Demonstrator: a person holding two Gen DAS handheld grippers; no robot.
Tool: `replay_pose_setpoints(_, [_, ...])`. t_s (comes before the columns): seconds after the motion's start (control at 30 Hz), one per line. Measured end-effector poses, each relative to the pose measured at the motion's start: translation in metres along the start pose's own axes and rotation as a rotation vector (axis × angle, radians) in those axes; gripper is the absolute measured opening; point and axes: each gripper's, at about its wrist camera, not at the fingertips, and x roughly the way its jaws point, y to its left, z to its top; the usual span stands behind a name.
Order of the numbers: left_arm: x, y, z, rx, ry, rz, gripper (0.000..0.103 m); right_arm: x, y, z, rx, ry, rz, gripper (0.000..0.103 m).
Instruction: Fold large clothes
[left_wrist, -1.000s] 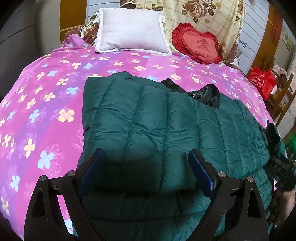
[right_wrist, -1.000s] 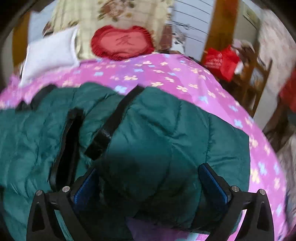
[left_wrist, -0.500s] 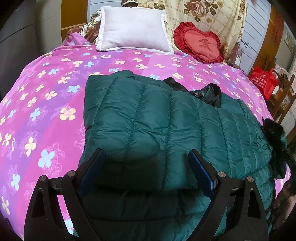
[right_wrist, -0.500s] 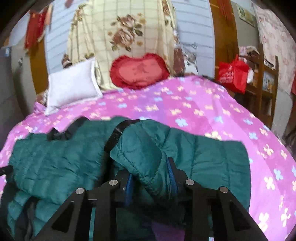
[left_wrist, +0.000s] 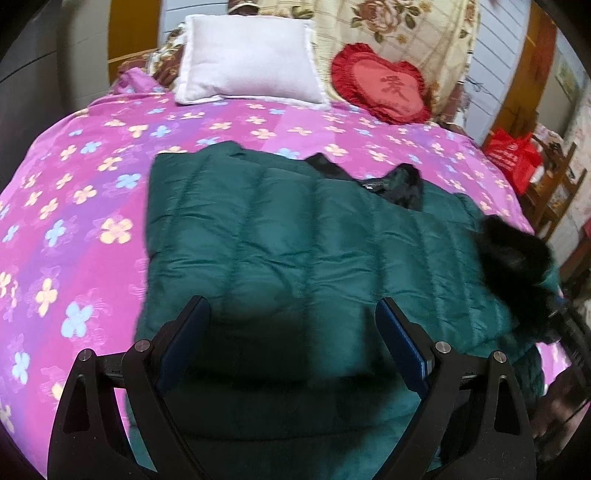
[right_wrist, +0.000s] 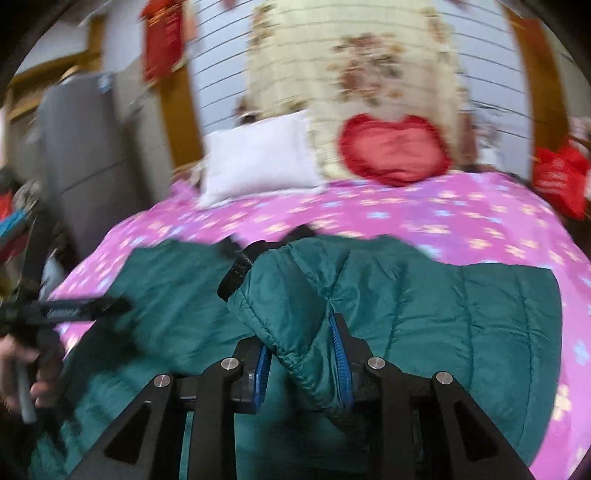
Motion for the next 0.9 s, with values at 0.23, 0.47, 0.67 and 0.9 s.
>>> replay_pose_setpoints(0.23, [-0.006, -0.019, 0.001, 0.015, -0.022, -0.176, 0.091, 0.032, 0.078, -0.022, -0.241, 0.113, 0.085, 0.03])
replay_pose_setpoints(0.47, [0.01, -0.032, 0.006, -0.056, 0.028, -0.334, 0.091, 0.032, 0.09, -0.031, -0.322, 0.128, 0.081, 0.05])
replay_pose_setpoints(0.67, [0.019, -0.058, 0.006, 0.013, 0.072, -0.434, 0.091, 0.031, 0.085, -0.028, -0.289, 0.133, 0.155, 0.05])
replay_pose_setpoints(0.9, [0.012, -0.057, 0.006, 0.017, 0.073, -0.512, 0.091, 0.032, 0.082, -0.03, -0.271, 0.164, 0.223, 0.051])
